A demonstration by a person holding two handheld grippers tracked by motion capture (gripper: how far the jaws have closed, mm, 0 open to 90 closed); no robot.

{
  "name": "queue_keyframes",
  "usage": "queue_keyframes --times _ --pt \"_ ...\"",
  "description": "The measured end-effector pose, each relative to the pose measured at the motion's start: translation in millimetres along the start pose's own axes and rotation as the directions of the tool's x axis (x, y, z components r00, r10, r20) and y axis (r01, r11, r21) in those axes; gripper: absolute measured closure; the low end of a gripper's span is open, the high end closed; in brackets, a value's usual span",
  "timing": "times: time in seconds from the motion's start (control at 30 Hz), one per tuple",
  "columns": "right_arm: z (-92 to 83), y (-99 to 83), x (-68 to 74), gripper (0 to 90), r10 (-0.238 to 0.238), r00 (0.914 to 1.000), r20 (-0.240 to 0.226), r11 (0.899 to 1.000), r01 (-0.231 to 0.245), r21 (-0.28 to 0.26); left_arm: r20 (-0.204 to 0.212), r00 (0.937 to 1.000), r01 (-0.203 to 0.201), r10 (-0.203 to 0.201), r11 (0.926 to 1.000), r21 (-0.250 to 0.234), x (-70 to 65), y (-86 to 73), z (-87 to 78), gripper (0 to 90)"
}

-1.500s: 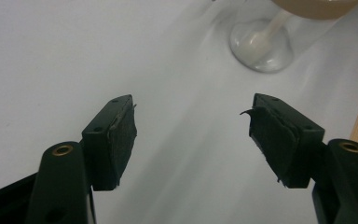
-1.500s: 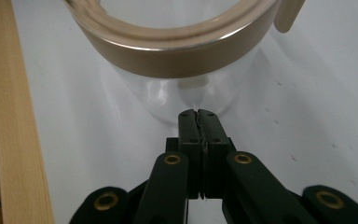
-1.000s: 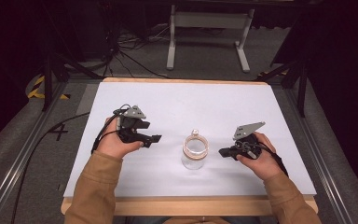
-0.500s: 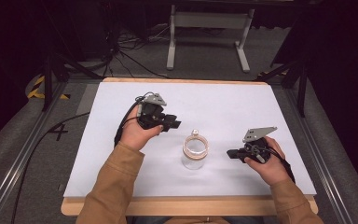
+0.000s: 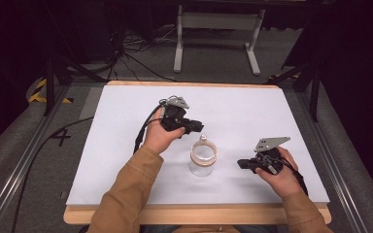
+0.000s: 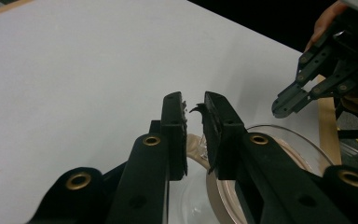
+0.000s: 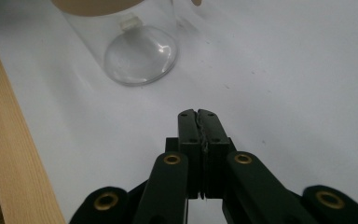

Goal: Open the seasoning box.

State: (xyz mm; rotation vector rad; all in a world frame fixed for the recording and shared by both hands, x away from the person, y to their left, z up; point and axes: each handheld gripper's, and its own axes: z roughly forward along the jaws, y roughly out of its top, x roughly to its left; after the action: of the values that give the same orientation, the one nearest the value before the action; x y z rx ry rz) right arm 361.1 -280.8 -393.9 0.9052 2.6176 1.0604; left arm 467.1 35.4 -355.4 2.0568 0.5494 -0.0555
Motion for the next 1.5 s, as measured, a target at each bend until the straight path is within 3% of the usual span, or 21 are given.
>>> queue_keyframes --times 0.1,0.27,0.9,1.17,1.5 --pt "-3.1 -1.8 0.3 89.6 0.008 1.0 -0.002 1.0 -0.008 -0.009 0.028 0.9996 0.006 -0.007 0.9998 0.021 0.0 -0.2 7.6 81.3" --pt "-3.5 -2.1 1.5 89.5 0.004 1.0 -0.004 1.0 -0.004 -0.01 0.023 0.9997 0.004 -0.005 0.9988 0.049 -0.9 -0.9 9.0 84.6" --pt "-0.2 6.5 16.0 89.3 -0.04 0.9989 -0.023 0.999 0.039 -0.018 0.025 0.9997 -0.005 0.004 0.9986 0.053 -3.0 -1.2 8.9 89.7" --pt "-7.6 21.4 35.4 89.8 -0.083 0.9958 -0.038 0.994 0.079 -0.078 0.036 0.9993 0.01 -0.012 0.9989 0.046 -1.7 -2.3 9.1 89.7" --pt "-0.2 27.2 45.7 90.0 -0.075 0.9936 -0.084 0.99 0.064 -0.128 0.046 0.9988 0.013 -0.015 0.999 0.042 -0.1 -3.3 9.2 89.5"
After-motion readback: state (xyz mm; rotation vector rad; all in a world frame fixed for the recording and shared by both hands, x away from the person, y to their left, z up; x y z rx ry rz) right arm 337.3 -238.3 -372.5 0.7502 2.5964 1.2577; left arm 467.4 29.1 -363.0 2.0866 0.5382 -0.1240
